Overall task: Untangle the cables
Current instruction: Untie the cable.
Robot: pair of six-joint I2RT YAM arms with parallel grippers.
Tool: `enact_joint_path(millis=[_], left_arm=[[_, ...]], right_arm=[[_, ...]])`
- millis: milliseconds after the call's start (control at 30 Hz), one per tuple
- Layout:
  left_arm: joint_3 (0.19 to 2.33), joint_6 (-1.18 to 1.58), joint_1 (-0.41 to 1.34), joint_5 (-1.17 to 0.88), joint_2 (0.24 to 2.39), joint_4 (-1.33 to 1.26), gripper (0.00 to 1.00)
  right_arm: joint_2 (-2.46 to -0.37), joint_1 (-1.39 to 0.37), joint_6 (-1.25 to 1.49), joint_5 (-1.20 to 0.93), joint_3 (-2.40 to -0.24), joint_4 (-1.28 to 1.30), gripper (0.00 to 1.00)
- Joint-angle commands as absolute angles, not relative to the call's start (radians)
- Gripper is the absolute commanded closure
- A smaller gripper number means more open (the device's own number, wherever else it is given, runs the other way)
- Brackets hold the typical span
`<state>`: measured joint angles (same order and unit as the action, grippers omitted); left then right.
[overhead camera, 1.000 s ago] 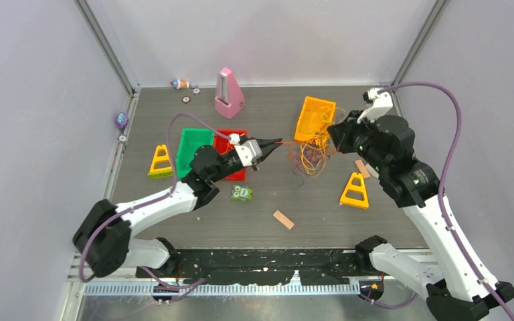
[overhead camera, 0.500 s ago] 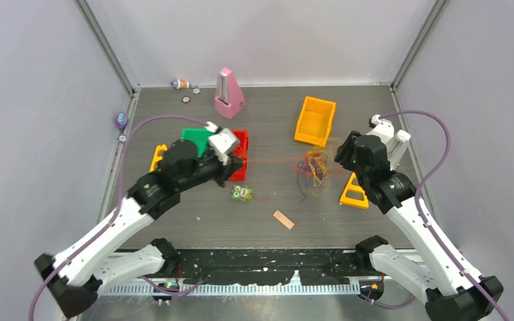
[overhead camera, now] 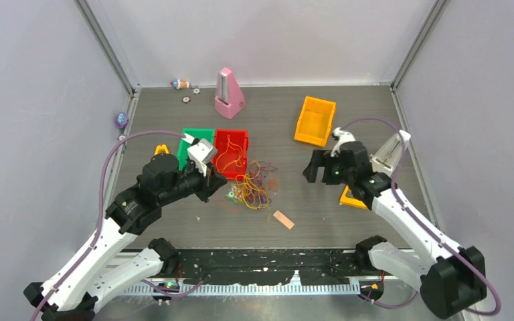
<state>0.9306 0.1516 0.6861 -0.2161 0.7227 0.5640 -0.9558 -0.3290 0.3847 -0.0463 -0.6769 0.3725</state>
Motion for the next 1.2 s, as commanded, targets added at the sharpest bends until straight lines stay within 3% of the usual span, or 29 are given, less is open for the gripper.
enact_joint_path(millis=[0, 333, 533, 600, 667, 700, 733, 767, 867, 1067, 1167], left_arm=[[0.936, 0.184, 0.683, -0.163, 0.697, 0.618, 1.0], [0.972, 0.179, 0.679, -0.039, 0.691, 0.739, 1.0], [0.998, 0.166, 0.674, -0.037, 0.67, 0.776, 1.0], [1.003, 0.161, 0.672, -0.03, 0.658, 0.78, 1.0], [1.009, 0.157, 0.669, -0.01, 0.638, 0.785, 1.0], [1.011, 0.157, 0.667, 0.028, 0.625, 0.788, 1.0], [1.011, 0.158, 0.661, 0.061, 0.611, 0.793, 1.0], [1.012, 0.159, 0.653, 0.095, 0.597, 0.795, 1.0], [1.01, 0.151, 0.616, 0.209, 0.558, 0.808, 1.0], [1.014, 0.128, 0.508, 0.363, 0.509, 0.806, 1.0], [1.013, 0.103, 0.475, 0.448, 0.487, 0.782, 1.0]], right_arm=[[-1.039, -0.504, 0.264, -0.203, -0.69, 0.27, 0.05], [-1.357, -0.834, 0.292, -0.096, -0.727, -0.021, 0.05], [-1.577, -0.906, 0.333, 0.042, -0.863, -0.072, 0.05], [-1.63, -0.909, 0.361, 0.109, -0.891, -0.083, 0.0], [-1.659, -0.91, 0.395, 0.19, -0.897, -0.08, 0.13], [-1.664, -0.91, 0.406, 0.22, -0.892, -0.075, 0.29], [-1.659, -0.909, 0.425, 0.287, -0.886, -0.055, 0.38], [-1.634, -0.906, 0.435, 0.318, -0.863, -0.045, 0.58], [-1.523, -0.867, 0.487, 0.432, -0.766, -0.043, 0.92], [-1.166, -0.647, 0.55, 0.45, -0.535, 0.027, 0.94], [-1.055, -0.557, 0.587, 0.567, -0.521, 0.161, 0.94]])
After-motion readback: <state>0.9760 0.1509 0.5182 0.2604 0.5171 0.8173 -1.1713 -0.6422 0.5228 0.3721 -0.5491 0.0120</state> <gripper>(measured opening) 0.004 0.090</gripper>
